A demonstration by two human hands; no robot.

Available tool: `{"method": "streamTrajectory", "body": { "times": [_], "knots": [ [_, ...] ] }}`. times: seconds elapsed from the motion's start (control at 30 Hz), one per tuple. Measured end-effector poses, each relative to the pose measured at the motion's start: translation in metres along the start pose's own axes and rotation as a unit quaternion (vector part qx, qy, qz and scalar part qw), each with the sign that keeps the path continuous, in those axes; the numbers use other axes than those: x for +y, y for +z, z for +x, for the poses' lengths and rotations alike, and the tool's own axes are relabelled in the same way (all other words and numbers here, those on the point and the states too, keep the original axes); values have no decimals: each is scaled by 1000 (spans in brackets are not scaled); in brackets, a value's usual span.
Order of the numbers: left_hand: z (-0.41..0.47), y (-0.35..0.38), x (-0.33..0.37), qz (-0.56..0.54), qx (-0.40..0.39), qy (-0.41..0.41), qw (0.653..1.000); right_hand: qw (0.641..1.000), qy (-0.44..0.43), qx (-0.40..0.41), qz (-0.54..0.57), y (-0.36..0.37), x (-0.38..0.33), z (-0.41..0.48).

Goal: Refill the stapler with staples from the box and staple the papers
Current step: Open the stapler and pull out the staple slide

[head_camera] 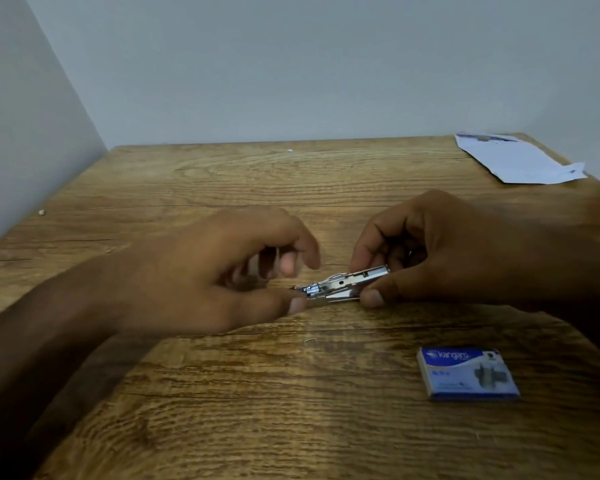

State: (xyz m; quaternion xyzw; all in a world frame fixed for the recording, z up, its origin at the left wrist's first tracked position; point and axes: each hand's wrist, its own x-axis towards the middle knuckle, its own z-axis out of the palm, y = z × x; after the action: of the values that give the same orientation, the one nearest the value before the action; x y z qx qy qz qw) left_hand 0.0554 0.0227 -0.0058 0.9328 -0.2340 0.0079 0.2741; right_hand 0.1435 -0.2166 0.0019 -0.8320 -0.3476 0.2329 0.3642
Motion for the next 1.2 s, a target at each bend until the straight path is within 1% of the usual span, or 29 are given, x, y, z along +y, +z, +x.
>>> {"method": "streamTrajectory", "body": {
  "times": [0.1, 0.17, 0.3, 0.4, 0.7, 0.8, 0.9, 1.2],
  "knots": [
    [19, 6, 8, 37, -44, 24, 998, 1000, 0, 15, -19, 0, 0, 2],
    [27, 9, 9, 47, -49, 39, 997, 1000, 5, 20, -19, -1, 1, 3],
    [29, 17, 2, 40, 1, 59, 997, 1000, 10, 19, -1, 0, 3, 5],
    [27, 19, 1, 46, 13, 73, 996, 999, 16, 28, 9, 0, 6, 6],
    [29, 20, 2, 37, -11, 41, 998, 999, -17, 22, 19, -1, 5, 5],
    [25, 25, 5, 5, 29, 17, 999, 999, -24, 27, 20, -1, 5, 6],
    [28, 23, 8, 4, -4, 32, 999, 999, -21, 36, 8, 1, 6, 6],
    [32, 19, 8, 20, -6, 24, 1000, 998, -11, 54, 21, 4, 5, 6]
  ]
}}
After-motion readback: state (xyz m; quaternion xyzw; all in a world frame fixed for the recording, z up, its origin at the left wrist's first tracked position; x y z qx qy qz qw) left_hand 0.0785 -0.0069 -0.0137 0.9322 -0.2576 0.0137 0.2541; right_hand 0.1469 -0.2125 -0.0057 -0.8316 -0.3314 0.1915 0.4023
